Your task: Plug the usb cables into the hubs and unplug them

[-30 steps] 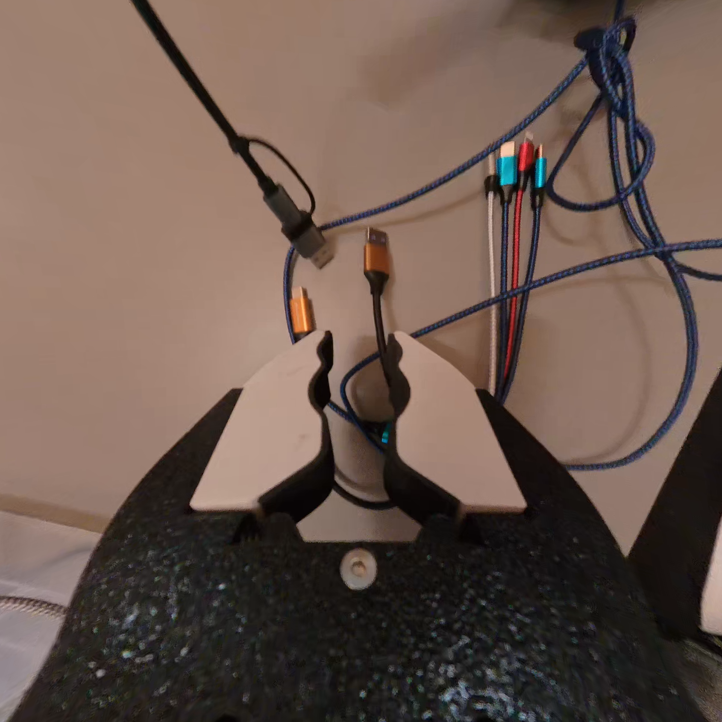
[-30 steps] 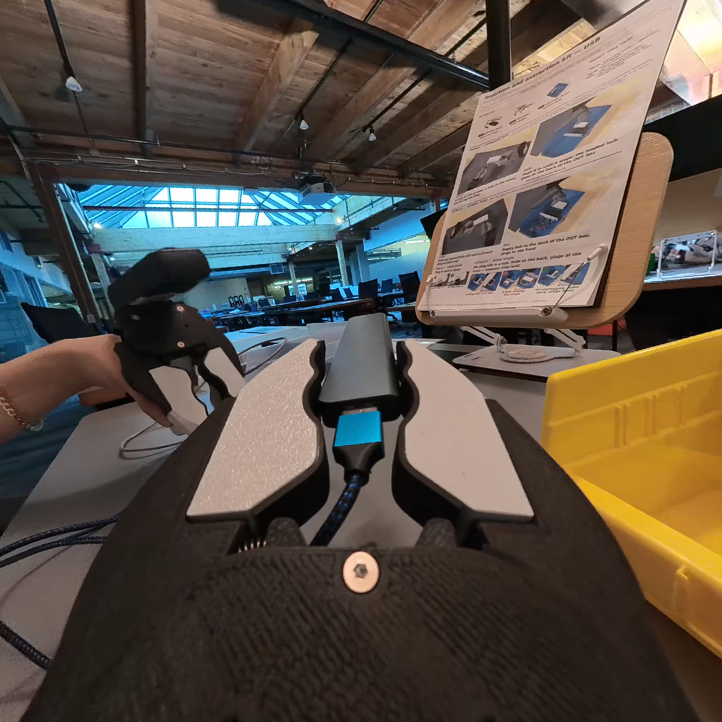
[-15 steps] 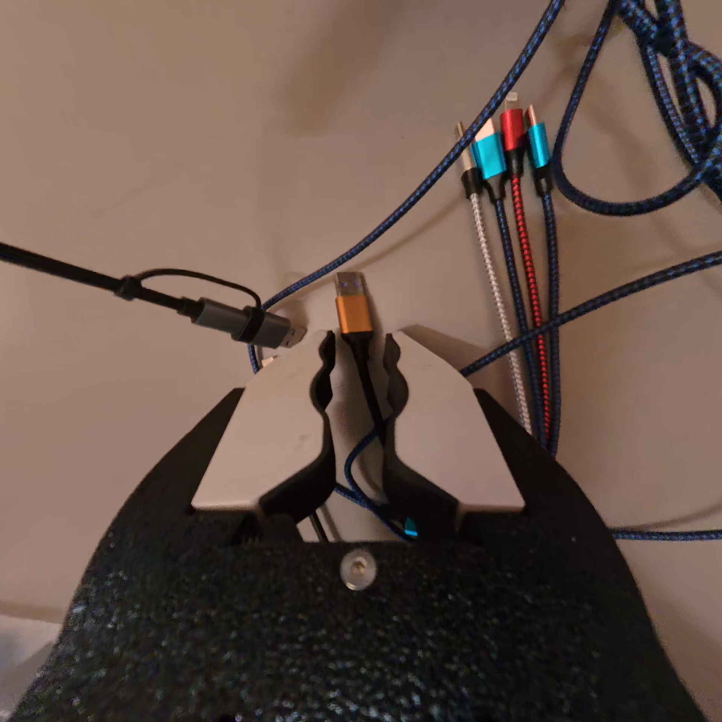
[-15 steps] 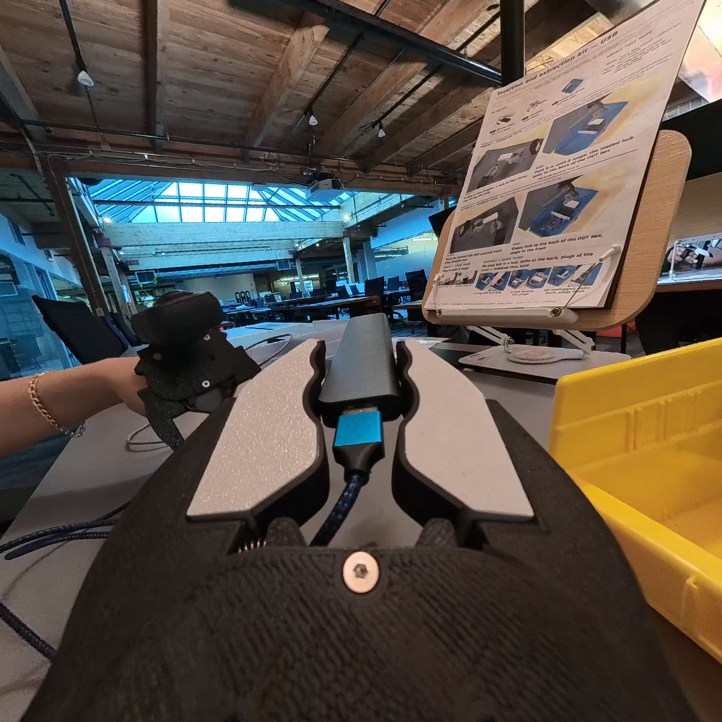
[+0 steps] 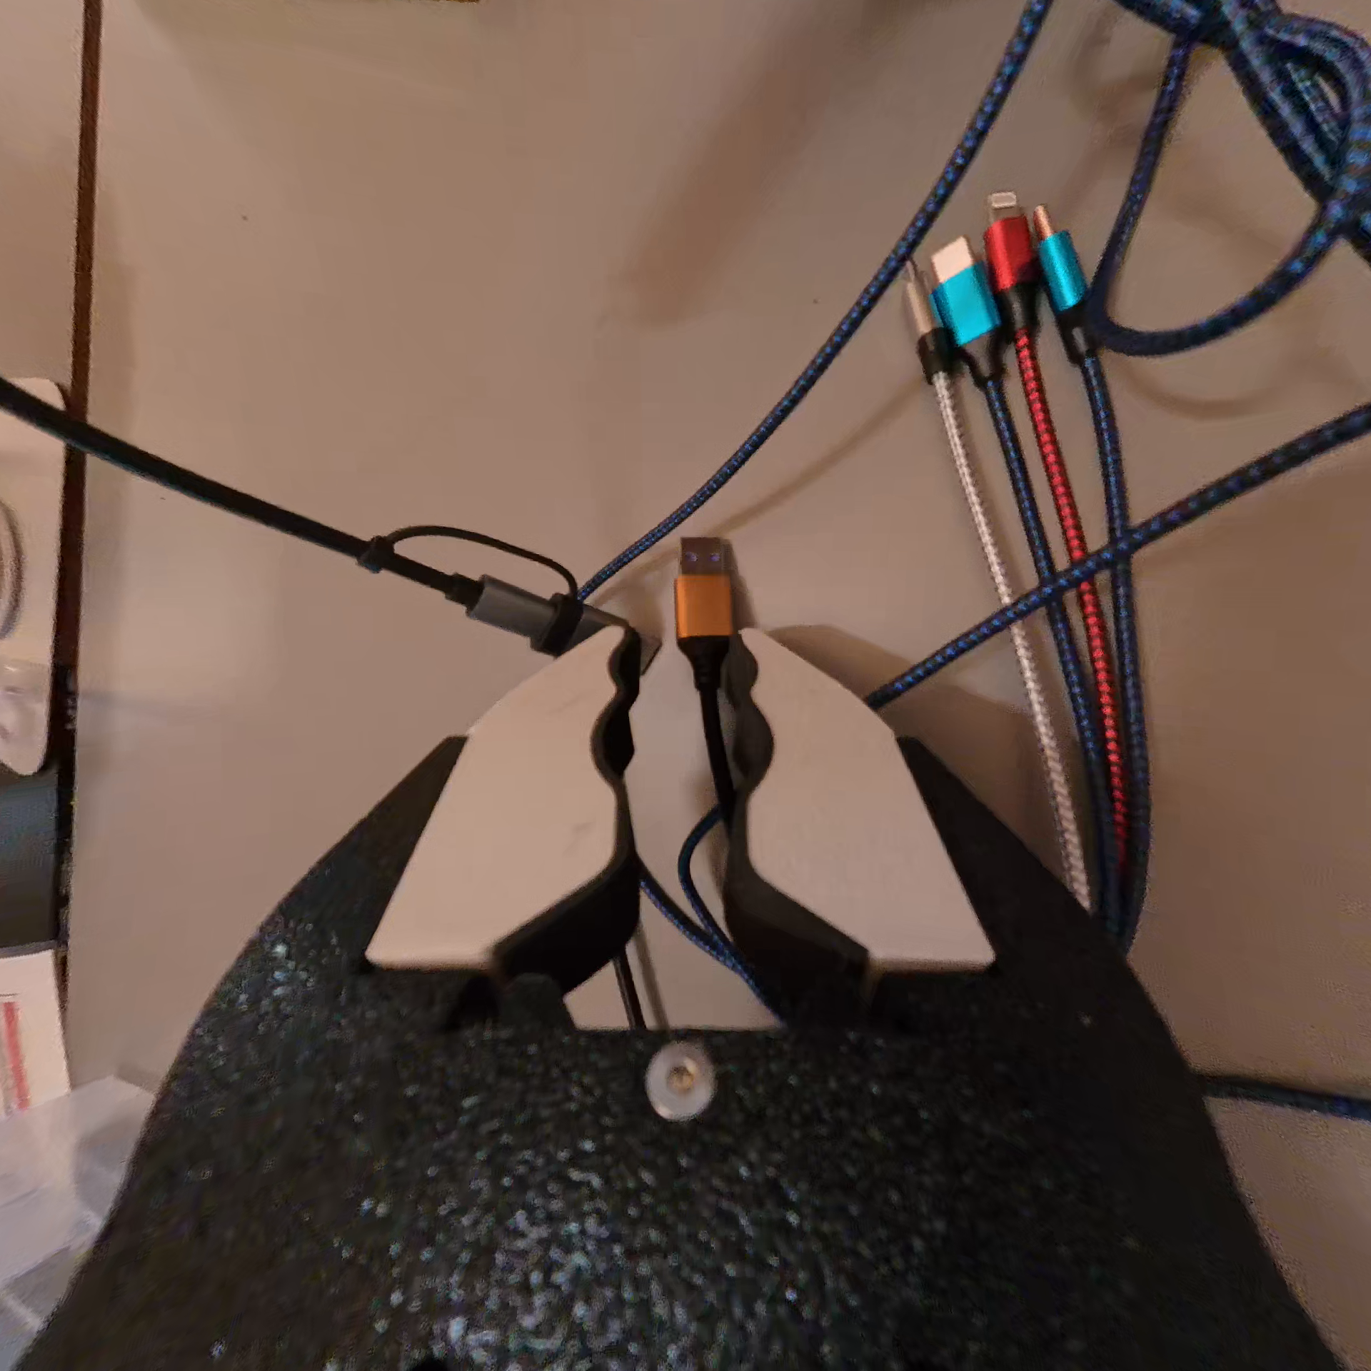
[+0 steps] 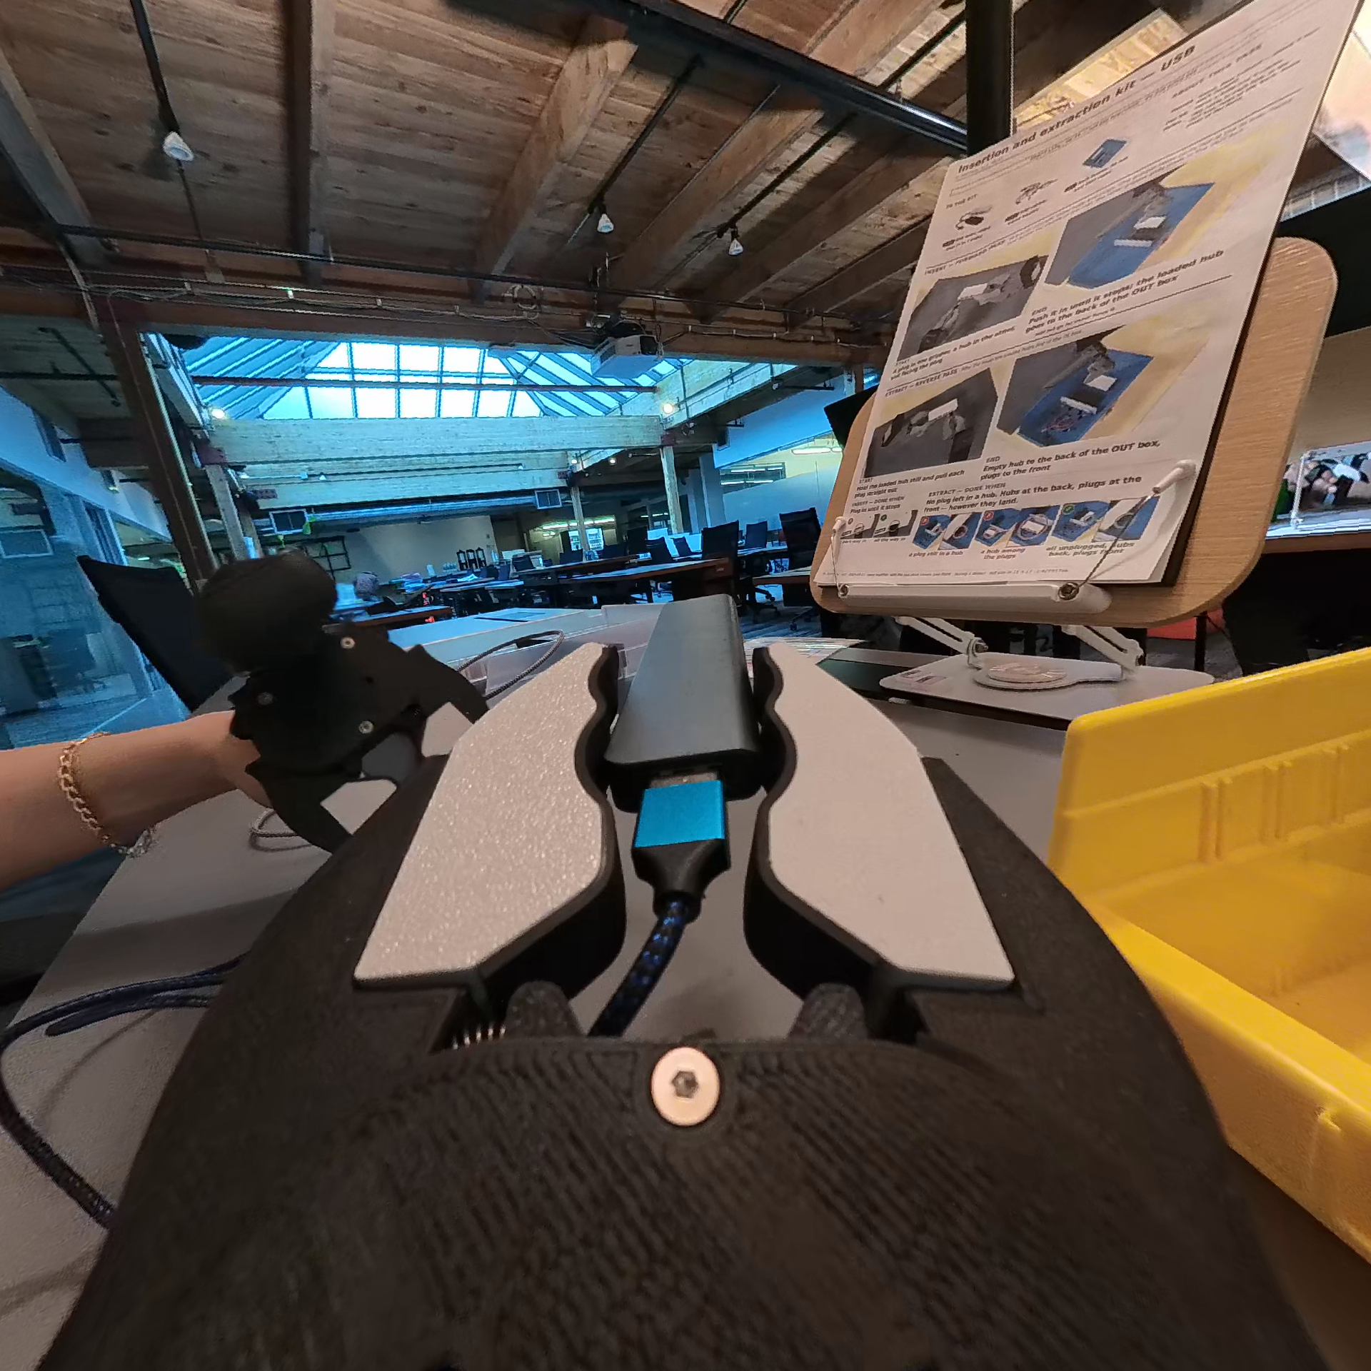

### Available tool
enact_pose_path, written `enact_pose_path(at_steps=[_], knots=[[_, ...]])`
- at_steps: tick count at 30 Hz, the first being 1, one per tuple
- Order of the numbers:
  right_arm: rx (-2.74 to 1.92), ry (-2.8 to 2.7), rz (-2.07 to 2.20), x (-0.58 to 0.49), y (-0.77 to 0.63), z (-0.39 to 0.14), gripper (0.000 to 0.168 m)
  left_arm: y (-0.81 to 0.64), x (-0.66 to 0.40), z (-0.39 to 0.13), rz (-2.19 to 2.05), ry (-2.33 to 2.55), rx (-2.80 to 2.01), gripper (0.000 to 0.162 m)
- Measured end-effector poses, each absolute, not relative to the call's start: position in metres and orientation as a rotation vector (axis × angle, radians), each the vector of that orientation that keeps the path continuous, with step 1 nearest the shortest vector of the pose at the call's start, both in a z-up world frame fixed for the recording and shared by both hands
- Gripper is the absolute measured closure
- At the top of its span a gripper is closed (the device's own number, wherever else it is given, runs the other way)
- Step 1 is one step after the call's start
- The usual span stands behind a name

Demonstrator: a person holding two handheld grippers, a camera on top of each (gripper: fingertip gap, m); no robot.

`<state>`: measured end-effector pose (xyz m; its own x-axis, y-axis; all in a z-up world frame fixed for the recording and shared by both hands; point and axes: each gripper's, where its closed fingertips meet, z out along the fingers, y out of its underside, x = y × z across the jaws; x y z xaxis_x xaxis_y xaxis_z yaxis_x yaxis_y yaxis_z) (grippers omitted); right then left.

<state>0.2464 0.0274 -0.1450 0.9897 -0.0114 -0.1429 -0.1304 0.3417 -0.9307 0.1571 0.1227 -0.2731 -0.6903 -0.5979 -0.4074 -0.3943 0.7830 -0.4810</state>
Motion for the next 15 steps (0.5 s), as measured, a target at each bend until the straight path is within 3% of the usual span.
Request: enact_pose_path(at_steps=[15], knots=[[-1.23, 0.118, 0.08, 0.244, 0.029, -0.146, 0.133, 0.127, 0.139, -0.275, -0.367, 2.49, -0.398, 0.148]])
